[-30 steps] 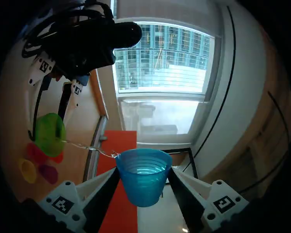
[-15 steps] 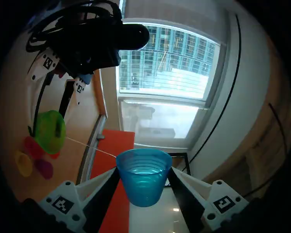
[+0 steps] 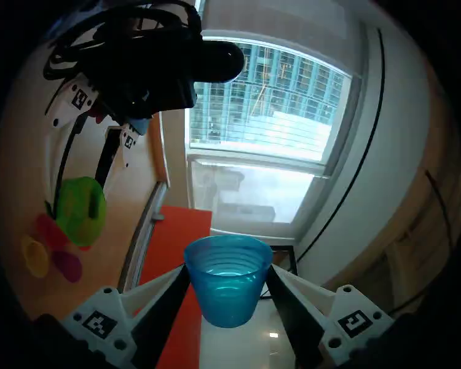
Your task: Pour water
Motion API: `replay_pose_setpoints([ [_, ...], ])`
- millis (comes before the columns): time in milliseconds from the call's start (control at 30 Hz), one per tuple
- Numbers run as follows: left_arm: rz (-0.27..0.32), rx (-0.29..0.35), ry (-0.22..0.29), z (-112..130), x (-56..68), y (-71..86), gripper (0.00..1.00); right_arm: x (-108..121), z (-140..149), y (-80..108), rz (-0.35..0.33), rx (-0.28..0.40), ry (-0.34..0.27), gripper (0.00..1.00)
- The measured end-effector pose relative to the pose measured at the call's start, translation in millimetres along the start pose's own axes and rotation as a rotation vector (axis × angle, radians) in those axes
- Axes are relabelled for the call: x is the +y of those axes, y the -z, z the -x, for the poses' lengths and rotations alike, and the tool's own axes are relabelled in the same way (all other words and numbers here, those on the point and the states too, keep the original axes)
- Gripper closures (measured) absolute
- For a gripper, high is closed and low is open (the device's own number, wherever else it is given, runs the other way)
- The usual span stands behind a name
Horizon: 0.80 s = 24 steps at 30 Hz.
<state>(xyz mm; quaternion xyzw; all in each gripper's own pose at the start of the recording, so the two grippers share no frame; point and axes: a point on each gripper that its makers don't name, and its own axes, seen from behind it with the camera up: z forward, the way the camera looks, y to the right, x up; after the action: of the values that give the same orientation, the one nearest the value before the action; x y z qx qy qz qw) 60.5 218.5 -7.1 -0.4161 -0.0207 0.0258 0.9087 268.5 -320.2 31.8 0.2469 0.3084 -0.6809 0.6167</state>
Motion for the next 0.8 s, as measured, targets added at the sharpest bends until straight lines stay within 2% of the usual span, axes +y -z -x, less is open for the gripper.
replay_pose_setpoints([
  [200,0.0,-0.001,-0.003,-0.8,0.7,-0.4,0.15,-0.9,5.9,0.8,0.0,-0.01,-0.017,0.12],
  [367,0.0,0.002,-0.002,-1.6,0.1,-0.7,0.15,-1.5,12.5,2.1,-0.003,-0.02,-0.102,0.12],
  [567,-0.004,0.004,-0.004,-2.7,-1.4,-0.1,0.15,1.1,10.0,7.5,0.007,-0.01,-0.297,0.12],
  [800,-0.004,0.005,-0.007,-3.1,-1.2,1.8,0.15,5.3,1.6,13.5,0.018,0.008,-0.578,0.12],
])
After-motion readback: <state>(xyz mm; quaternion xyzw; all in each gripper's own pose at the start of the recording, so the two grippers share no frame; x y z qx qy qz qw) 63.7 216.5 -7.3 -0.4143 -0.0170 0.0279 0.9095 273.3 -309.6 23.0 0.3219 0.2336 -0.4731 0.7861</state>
